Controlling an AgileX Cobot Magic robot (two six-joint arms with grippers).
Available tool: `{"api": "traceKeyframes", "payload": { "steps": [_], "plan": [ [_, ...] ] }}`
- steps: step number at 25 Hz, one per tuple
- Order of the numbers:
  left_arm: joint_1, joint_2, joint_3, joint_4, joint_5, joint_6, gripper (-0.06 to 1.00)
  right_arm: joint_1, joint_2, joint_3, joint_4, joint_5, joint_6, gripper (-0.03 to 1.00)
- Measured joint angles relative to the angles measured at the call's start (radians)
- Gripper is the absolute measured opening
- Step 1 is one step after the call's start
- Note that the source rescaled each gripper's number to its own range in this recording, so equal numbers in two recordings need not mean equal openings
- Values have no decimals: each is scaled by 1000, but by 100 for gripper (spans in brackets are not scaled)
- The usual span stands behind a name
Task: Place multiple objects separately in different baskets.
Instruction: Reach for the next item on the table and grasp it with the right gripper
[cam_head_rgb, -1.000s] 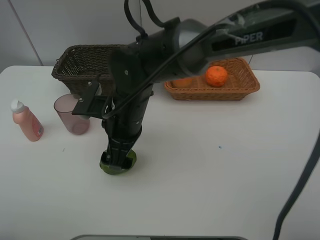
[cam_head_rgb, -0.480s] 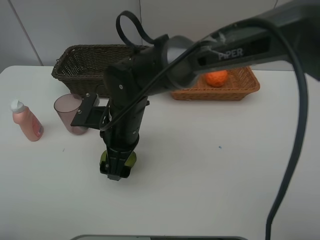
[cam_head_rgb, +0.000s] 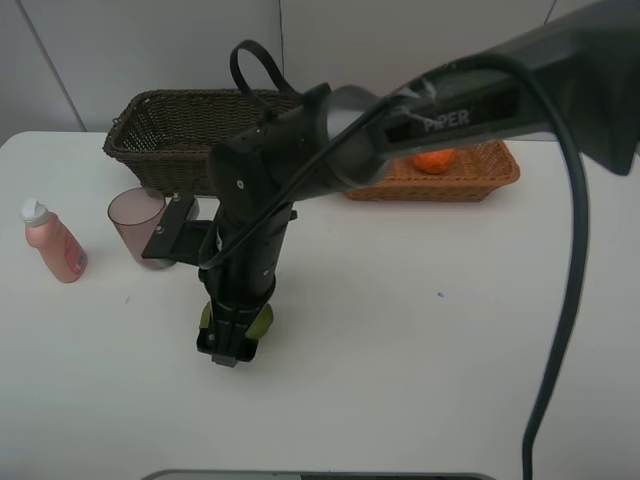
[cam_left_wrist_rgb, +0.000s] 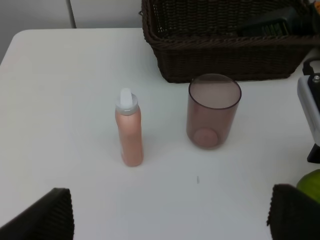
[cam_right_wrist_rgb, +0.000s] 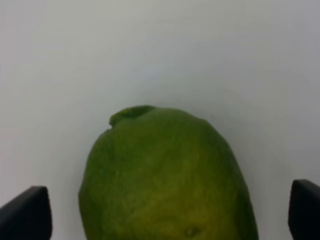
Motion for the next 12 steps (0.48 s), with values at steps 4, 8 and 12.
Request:
{"api": "traceKeyframes", "payload": {
  "steps": [4, 8, 12],
  "plan": [
    [0, 0, 0, 0, 0, 0, 99, 0, 0, 0, 2, -11, 0, 100],
    [0, 0, 0, -1, 0, 0, 99, 0, 0, 0, 3, -12, 0, 92],
    [0, 0, 0, -1, 0, 0, 99, 0, 0, 0, 8, 0, 0, 42]
  ]
}}
